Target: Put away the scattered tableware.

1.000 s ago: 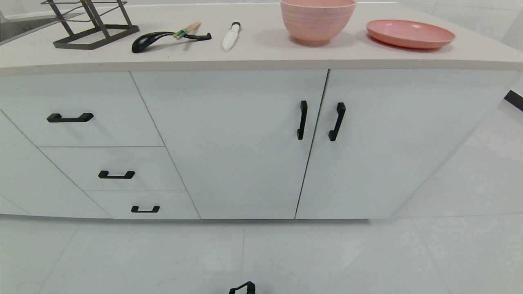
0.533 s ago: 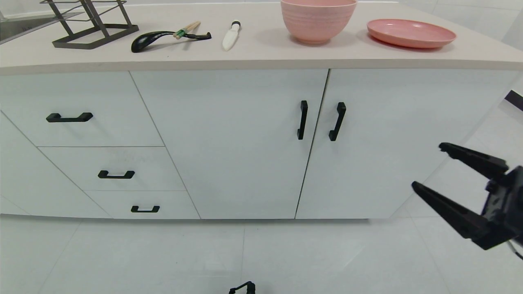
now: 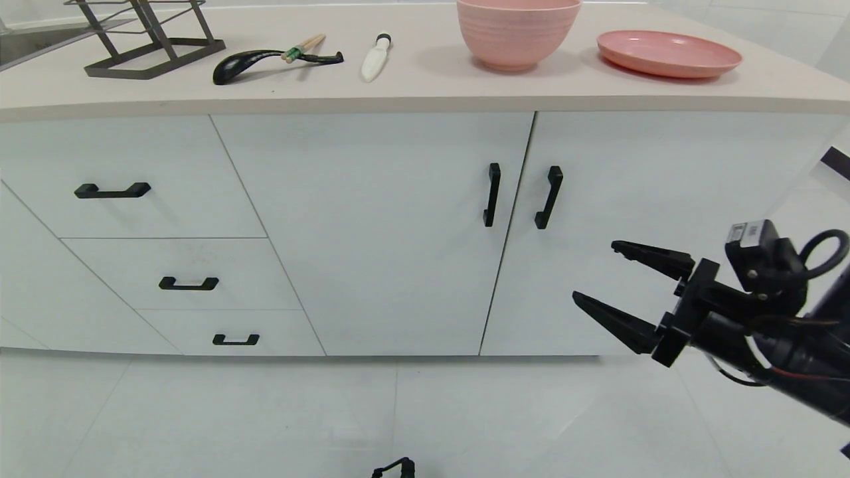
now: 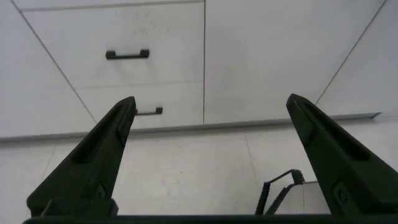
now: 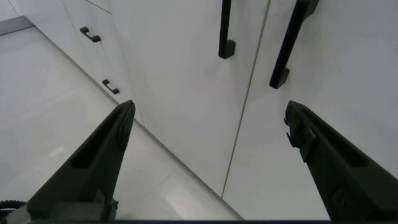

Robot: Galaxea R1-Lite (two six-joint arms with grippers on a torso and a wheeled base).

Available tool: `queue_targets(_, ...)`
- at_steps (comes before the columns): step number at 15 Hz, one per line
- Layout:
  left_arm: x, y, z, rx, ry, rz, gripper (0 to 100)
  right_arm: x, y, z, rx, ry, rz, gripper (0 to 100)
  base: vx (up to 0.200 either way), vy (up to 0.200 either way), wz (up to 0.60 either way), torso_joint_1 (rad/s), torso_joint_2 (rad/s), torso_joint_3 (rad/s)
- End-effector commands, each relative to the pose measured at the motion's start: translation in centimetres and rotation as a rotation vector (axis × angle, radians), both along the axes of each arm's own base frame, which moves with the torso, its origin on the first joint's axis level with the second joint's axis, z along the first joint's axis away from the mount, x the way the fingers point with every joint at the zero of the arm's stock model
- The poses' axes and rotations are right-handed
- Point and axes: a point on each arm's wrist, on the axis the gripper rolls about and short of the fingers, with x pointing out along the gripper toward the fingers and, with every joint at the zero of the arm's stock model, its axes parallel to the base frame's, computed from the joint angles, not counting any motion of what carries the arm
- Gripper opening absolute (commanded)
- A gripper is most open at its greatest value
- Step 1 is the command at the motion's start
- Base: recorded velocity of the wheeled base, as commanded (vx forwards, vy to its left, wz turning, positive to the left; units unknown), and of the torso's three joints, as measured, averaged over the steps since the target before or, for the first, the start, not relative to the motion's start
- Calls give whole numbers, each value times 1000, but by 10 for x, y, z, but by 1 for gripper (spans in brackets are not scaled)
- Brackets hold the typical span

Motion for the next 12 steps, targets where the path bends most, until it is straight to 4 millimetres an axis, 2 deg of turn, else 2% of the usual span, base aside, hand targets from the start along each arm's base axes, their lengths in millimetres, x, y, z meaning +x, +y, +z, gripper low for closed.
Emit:
queue_targets(1, -4, 0, 22, 24, -221, 0, 100, 24, 13, -11, -11, 22, 20, 100, 0, 0, 0, 0, 0, 0)
queue_targets(3, -7, -2, 29, 21, -250, -82, 100, 40, 20, -4, 3, -20, 24, 100, 0, 0, 0, 0, 0, 0)
queue_targets(4, -8, -2, 32, 24, -256, -101, 100, 40, 21, -4, 3, -20, 26, 100, 0, 0, 0, 0, 0, 0)
queue_targets(5, -11, -4, 73, 39, -273, -222, 100, 42, 20, -5, 0, -22, 19, 100, 0, 0, 0, 0, 0, 0)
queue_targets(6, -5, -4, 99, 47, -264, -314, 100, 42, 17, -5, -2, -23, 12, 100, 0, 0, 0, 0, 0, 0)
queue_targets(7, 4, -5, 117, 51, -236, -441, 100, 43, 17, -3, 2, -35, 9, 100, 0, 0, 0, 0, 0, 0)
queue_targets(8, 10, -6, 124, 49, -219, -492, 100, 43, 17, -2, 4, -41, 9, 100, 0, 0, 0, 0, 0, 0)
queue_targets(9, 29, -10, 137, 21, -183, -598, 100, 43, 19, 1, 8, -55, 18, 100, 0, 0, 0, 0, 0, 0)
queue_targets(11, 48, -16, 144, 16, -189, -677, 100, 43, 20, 2, 9, -58, 21, 100, 0, 0, 0, 0, 0, 0)
queue_targets(12, 63, -22, 146, 16, -174, -776, 100, 45, 19, 4, 8, -71, 16, 100, 0, 0, 0, 0, 0, 0)
